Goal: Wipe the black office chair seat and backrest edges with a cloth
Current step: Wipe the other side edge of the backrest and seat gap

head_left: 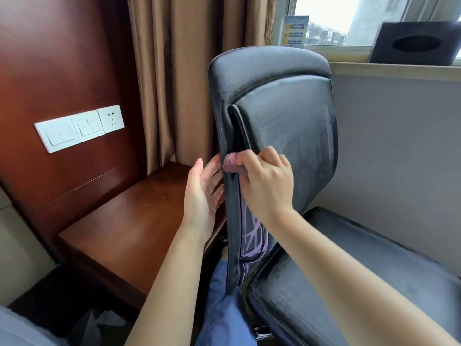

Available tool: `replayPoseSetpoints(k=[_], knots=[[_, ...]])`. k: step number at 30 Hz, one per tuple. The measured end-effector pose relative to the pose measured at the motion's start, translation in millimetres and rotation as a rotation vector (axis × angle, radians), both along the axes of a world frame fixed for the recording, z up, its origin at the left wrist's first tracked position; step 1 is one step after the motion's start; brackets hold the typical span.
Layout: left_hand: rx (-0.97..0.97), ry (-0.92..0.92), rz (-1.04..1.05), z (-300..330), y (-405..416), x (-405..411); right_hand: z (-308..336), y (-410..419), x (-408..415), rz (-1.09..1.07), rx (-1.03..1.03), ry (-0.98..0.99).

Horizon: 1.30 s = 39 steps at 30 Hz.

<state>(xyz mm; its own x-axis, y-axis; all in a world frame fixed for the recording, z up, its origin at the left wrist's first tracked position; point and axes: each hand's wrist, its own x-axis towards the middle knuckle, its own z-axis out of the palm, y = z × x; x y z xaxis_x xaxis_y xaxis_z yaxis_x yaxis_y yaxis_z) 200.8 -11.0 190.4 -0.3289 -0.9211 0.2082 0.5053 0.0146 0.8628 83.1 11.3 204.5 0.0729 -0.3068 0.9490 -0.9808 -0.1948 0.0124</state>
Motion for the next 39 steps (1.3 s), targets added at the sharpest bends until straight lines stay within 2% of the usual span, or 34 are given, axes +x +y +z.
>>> replayPoseSetpoints(k=[3,7,13,18,22,27,30,34,39], knots=[[0.002,0.003,0.006,-2,1,1,6,-2,2,-0.02,0.032,0.001],[-0.009,-0.009,-0.008,-2,1,3,-27,2,3,-0.028,0.103,0.063],[-0.003,0.002,0.023,-5,1,1,-14,2,3,-0.024,0.033,0.002],[0.009,-0.033,0.023,-3,-1,3,-39,5,4,-0.051,0.071,0.038],[0.031,0.009,0.023,-4,-2,-1,-14,0,3,0.003,-0.038,-0.018],[0.048,0.013,0.032,-4,-2,-1,-21,0,4,-0.014,0.029,-0.003],[0.038,0.017,0.051,-3,-2,-3,-18,-1,0,0.003,-0.023,0.034],[0.04,0.044,0.081,-2,0,-6,13,-17,1,-0.052,-0.083,-0.036],[0.026,-0.001,0.068,-1,-2,-5,-19,-7,4,-0.022,-0.031,0.0]])
